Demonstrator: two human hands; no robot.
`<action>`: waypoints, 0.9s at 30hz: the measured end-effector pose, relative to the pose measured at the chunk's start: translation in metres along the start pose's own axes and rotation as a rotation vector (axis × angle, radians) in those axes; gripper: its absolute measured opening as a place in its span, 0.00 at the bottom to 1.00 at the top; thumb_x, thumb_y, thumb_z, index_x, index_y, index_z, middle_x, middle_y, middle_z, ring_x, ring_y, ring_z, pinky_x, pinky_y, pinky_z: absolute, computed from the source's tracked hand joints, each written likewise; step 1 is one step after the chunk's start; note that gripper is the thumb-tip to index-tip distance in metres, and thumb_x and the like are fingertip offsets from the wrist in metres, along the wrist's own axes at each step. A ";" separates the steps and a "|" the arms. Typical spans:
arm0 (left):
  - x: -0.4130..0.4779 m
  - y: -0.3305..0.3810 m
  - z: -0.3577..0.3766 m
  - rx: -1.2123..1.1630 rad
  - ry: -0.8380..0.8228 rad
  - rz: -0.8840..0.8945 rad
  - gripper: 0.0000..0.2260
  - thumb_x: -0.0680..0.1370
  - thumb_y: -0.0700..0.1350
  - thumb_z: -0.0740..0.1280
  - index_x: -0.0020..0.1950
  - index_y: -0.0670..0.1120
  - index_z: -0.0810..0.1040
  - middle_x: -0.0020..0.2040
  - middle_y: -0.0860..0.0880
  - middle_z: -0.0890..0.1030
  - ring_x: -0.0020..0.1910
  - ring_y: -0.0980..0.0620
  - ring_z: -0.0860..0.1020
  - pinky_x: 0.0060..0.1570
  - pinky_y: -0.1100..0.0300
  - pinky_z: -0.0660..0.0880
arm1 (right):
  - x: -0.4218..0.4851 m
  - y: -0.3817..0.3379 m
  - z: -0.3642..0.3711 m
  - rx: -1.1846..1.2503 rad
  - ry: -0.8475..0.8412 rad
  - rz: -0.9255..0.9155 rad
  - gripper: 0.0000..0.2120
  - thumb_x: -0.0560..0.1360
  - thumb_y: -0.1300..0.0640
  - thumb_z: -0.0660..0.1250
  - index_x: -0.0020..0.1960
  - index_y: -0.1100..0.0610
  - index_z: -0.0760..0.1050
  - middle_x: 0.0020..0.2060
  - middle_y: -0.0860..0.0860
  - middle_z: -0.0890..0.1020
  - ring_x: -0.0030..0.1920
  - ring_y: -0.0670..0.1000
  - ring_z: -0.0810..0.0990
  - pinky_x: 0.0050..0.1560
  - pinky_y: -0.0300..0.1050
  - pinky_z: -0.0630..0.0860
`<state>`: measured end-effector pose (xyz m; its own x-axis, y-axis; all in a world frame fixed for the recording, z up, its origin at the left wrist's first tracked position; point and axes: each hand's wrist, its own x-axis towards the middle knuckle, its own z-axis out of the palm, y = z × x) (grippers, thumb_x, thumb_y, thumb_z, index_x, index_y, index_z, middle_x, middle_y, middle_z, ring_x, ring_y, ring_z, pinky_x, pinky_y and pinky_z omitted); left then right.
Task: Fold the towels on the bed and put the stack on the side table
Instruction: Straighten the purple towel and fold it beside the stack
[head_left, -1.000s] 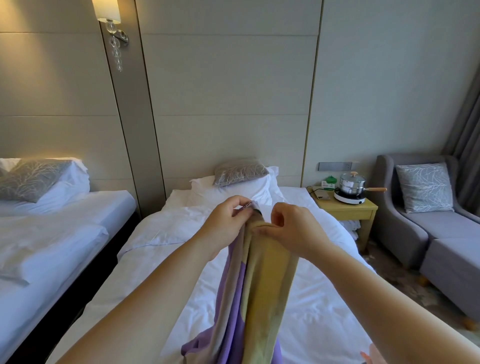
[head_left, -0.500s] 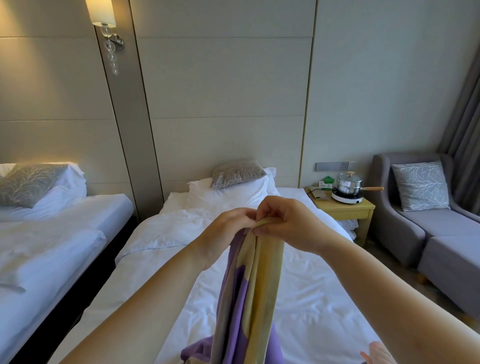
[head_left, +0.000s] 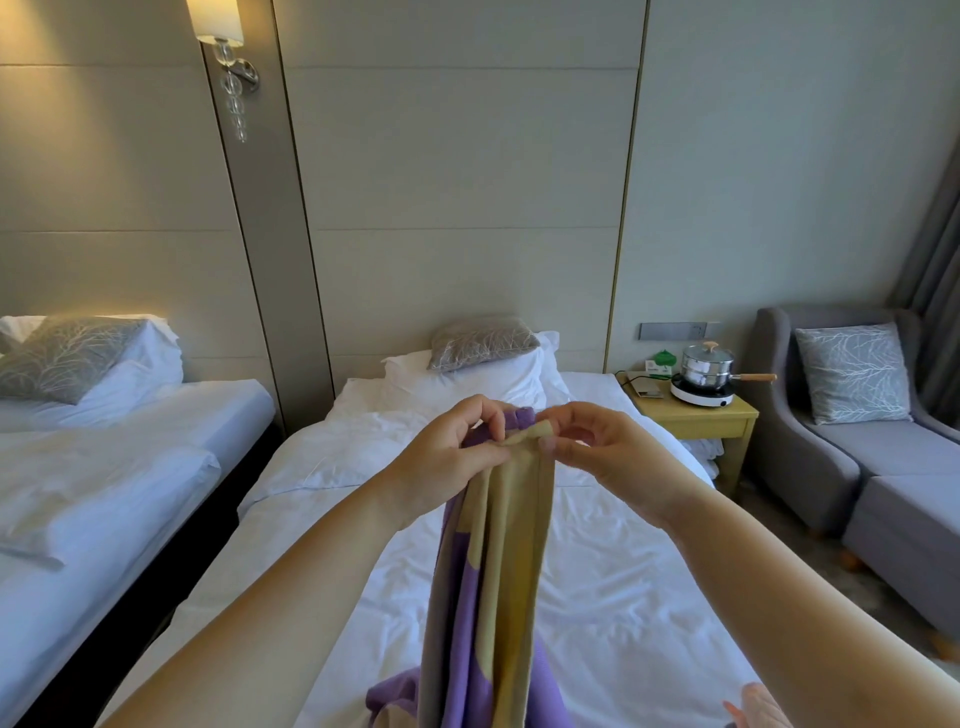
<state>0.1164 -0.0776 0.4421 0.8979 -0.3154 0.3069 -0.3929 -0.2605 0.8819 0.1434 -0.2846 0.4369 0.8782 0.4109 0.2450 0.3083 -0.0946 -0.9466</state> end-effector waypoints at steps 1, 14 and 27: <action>0.001 0.000 0.002 0.013 0.001 0.019 0.04 0.73 0.43 0.65 0.40 0.51 0.72 0.37 0.55 0.74 0.35 0.57 0.68 0.38 0.65 0.65 | 0.001 -0.001 0.002 0.049 -0.007 -0.009 0.04 0.74 0.58 0.70 0.46 0.58 0.77 0.45 0.49 0.84 0.49 0.47 0.82 0.52 0.39 0.77; 0.007 -0.004 0.004 0.141 0.158 0.092 0.04 0.74 0.47 0.73 0.42 0.49 0.80 0.35 0.57 0.78 0.35 0.60 0.74 0.37 0.69 0.70 | 0.004 -0.006 0.019 0.084 0.181 -0.128 0.08 0.70 0.63 0.74 0.37 0.52 0.81 0.39 0.56 0.85 0.41 0.51 0.83 0.45 0.40 0.80; 0.019 0.026 -0.020 0.037 0.151 -0.014 0.10 0.73 0.43 0.71 0.50 0.48 0.72 0.38 0.55 0.84 0.36 0.61 0.77 0.34 0.70 0.71 | 0.005 -0.020 0.030 0.109 0.234 -0.212 0.05 0.70 0.65 0.74 0.39 0.59 0.78 0.34 0.50 0.84 0.37 0.45 0.83 0.39 0.33 0.76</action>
<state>0.1270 -0.0717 0.4778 0.9219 -0.1716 0.3474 -0.3847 -0.2980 0.8736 0.1309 -0.2534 0.4504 0.8628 0.1903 0.4684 0.4632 0.0733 -0.8832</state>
